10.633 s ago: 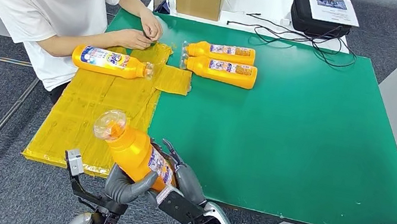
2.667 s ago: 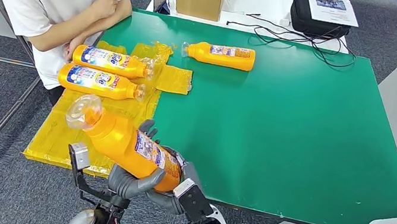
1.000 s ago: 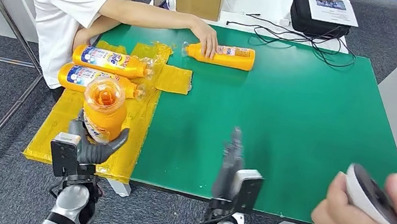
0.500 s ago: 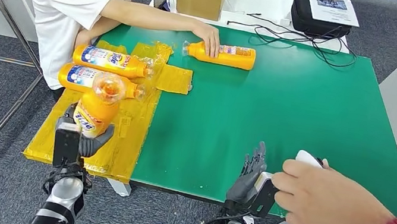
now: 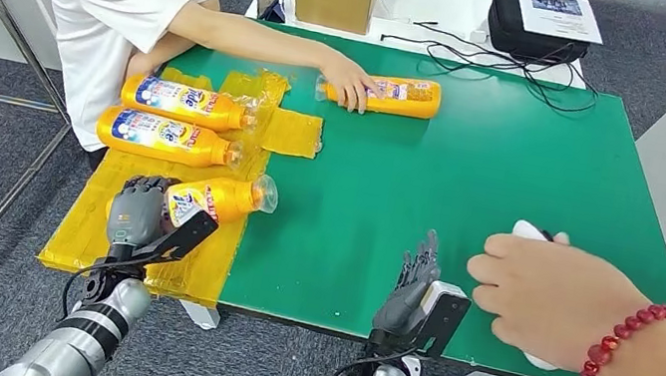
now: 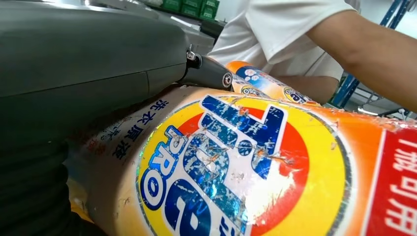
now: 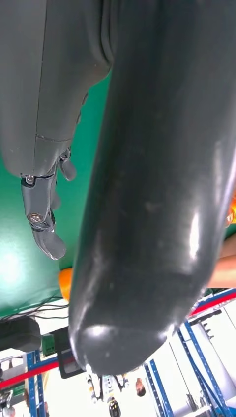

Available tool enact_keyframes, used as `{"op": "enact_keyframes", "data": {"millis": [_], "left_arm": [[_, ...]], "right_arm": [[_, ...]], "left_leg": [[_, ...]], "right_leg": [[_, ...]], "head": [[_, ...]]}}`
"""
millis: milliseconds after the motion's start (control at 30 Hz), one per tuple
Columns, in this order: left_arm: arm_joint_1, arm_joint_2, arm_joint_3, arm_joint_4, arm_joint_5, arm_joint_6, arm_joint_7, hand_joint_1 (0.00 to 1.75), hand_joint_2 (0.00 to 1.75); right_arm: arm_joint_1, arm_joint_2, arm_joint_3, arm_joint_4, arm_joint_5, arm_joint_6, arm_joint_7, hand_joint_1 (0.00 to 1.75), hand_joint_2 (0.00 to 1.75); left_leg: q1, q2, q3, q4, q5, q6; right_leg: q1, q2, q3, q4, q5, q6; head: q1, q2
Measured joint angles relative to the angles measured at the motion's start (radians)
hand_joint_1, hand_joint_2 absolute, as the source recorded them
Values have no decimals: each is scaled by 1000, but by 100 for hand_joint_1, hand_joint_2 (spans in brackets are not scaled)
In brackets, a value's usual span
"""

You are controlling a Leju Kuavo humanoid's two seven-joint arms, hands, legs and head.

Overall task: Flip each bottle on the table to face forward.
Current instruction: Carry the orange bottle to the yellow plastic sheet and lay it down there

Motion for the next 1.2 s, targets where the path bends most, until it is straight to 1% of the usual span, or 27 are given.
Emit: {"op": "enact_keyframes", "data": {"millis": [133,267,400,433,533,567,733,833,933,1067,1133,1200], "left_arm": [[-21,6,-4,37,-28,-13,19,175,175],[-59,13,-22,92,-78,-84,66,175,175],[-107,24,-41,149,-109,-155,94,172,175],[-118,27,-45,160,-111,-173,98,149,175],[-148,33,-48,182,-94,-238,97,22,175],[-158,34,-46,186,-71,-272,85,2,175],[-194,31,-2,190,124,-498,-35,0,175],[-206,27,2,189,142,-606,-64,0,175],[-212,29,-1,182,182,-683,-117,0,175],[-183,30,-6,124,326,-796,-194,0,175],[-156,37,-21,66,392,-854,-211,0,175],[-130,48,-41,4,439,-892,-218,0,175]], "right_arm": [[-1,3,0,1,2,6,0,0,0],[-7,7,0,8,13,23,0,0,0],[-15,10,2,28,16,40,1,0,0],[-16,10,2,33,16,44,1,0,0],[-20,10,3,47,15,57,1,0,0],[-20,10,3,51,14,61,1,0,0],[-25,10,3,71,-1,87,13,0,0],[-33,10,2,86,2,85,12,0,0],[-42,11,2,99,7,81,4,0,0],[-47,11,1,109,15,84,0,0,0],[-49,11,0,115,16,85,-2,0,0],[-50,11,-1,120,17,86,-3,0,0]], "left_leg": [[0,0,0,0,0,0],[0,-2,1,0,0,0],[0,-3,2,0,2,-1],[0,-3,3,0,2,-1],[1,-4,7,-1,3,-1],[1,-4,7,-1,3,-1],[0,-5,8,-1,6,-1],[0,-4,8,-1,6,0],[0,-4,8,-1,6,0],[0,-4,7,-1,6,0],[0,-3,5,-1,6,0],[0,-3,4,-1,6,0]], "right_leg": [[0,0,0,0,0,0],[0,0,1,0,0,0],[0,-2,3,0,0,0],[0,-2,5,0,0,0],[0,-3,8,0,0,-1],[0,-3,8,0,0,-1],[0,-4,9,0,1,-1],[0,-4,10,0,1,0],[0,-4,10,0,1,0],[0,-4,8,0,1,0],[0,-4,7,0,1,0],[0,-3,5,0,1,0]], "head": [[0,0],[0,0],[0,0],[0,0],[0,0],[0,0],[0,0],[0,0],[0,0],[0,0],[0,0],[0,0]]}}
